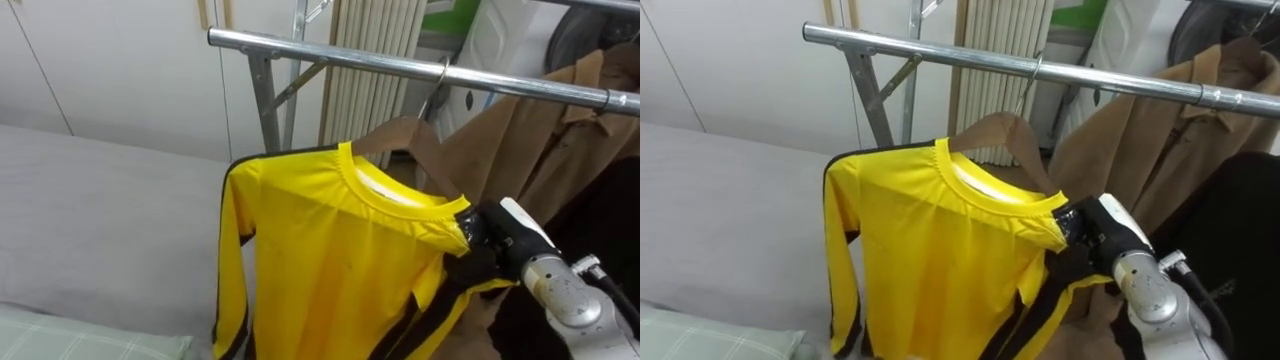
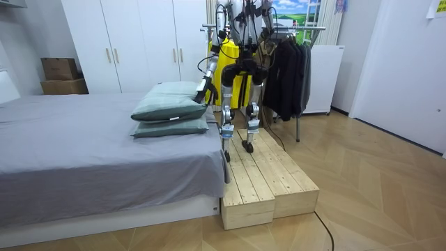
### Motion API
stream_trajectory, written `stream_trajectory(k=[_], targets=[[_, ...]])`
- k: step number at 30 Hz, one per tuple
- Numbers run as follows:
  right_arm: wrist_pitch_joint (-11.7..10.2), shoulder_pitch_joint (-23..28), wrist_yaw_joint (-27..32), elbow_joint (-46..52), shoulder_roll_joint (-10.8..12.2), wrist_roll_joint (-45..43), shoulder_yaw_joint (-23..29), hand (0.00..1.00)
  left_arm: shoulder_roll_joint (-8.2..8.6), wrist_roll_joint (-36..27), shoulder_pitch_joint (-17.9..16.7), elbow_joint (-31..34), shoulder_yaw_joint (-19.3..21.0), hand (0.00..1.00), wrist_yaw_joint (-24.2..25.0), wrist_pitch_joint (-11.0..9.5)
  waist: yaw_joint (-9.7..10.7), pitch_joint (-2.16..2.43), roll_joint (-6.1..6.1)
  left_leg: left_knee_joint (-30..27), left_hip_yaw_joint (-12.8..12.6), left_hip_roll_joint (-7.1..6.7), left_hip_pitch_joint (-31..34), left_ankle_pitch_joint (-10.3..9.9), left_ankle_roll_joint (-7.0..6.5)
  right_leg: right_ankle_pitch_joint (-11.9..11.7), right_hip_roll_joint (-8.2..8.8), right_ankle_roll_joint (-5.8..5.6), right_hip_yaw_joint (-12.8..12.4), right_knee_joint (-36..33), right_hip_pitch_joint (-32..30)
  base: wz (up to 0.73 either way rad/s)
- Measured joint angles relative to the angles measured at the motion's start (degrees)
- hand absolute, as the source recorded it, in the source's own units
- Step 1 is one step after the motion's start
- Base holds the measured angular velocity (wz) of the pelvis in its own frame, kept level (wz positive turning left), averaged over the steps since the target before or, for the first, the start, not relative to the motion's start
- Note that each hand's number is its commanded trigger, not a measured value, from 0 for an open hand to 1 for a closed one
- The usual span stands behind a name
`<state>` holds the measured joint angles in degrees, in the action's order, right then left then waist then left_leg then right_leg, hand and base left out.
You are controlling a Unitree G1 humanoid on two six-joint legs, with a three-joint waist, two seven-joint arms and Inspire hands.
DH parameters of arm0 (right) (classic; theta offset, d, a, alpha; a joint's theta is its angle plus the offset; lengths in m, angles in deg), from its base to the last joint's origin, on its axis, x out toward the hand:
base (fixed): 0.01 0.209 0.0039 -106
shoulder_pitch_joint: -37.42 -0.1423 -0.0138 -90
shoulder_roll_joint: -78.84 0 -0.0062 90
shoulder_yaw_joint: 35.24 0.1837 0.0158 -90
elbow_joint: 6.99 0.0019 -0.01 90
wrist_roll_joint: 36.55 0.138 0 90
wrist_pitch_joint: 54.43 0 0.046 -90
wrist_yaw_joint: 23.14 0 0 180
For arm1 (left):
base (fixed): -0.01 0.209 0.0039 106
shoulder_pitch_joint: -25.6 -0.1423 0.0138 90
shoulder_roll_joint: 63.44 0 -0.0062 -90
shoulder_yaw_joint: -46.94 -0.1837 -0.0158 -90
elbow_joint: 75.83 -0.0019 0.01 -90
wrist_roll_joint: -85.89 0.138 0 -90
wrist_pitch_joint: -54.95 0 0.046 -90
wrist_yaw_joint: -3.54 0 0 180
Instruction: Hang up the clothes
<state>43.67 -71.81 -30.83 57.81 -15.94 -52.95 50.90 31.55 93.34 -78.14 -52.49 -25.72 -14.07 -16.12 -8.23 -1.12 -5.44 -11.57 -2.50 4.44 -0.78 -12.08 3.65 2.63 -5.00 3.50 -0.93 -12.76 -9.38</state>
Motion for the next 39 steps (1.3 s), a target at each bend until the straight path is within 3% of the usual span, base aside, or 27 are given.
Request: stream_trajectory(k=[22,37,38,39], targets=[[-0.8,0.2,2.2,-6.1,0.1,-4.7,0.6,1.0,0.0,0.0,0.0,0.7,0.0,0.0,-0.1,0.0,0.0,-0.09,0.21,0.0,1.1,-0.06,-0.2,0.0,0.0,0.2,0.04,-0.19,1.0,0.1,0.7,0.02],[-2.0,1.9,7.3,-6.3,1.0,-6.9,0.5,1.0,0.0,-0.7,0.0,0.6,0.0,0.0,-0.6,0.0,-0.3,-0.09,0.2,0.3,0.9,-0.02,-1.1,0.0,0.0,0.3,-0.1,-0.2,0.8,0.1,1.5,0.0],[-2.0,1.9,7.6,-6.3,1.0,-6.9,0.4,0.96,0.0,-0.7,0.0,0.6,0.0,0.0,-0.6,0.0,-0.3,-0.1,0.22,0.3,0.9,-0.01,-1.1,0.0,0.0,0.3,-0.11,-0.19,0.8,0.1,1.5,0.0],[-2.0,1.9,7.7,-6.3,1.0,-6.9,0.3,0.44,0.0,-0.7,0.0,0.6,0.0,0.0,-0.6,0.0,-0.3,-0.1,0.23,0.3,0.9,-0.01,-1.2,0.0,0.0,0.3,-0.11,-0.19,0.7,0.1,1.5,0.0]])
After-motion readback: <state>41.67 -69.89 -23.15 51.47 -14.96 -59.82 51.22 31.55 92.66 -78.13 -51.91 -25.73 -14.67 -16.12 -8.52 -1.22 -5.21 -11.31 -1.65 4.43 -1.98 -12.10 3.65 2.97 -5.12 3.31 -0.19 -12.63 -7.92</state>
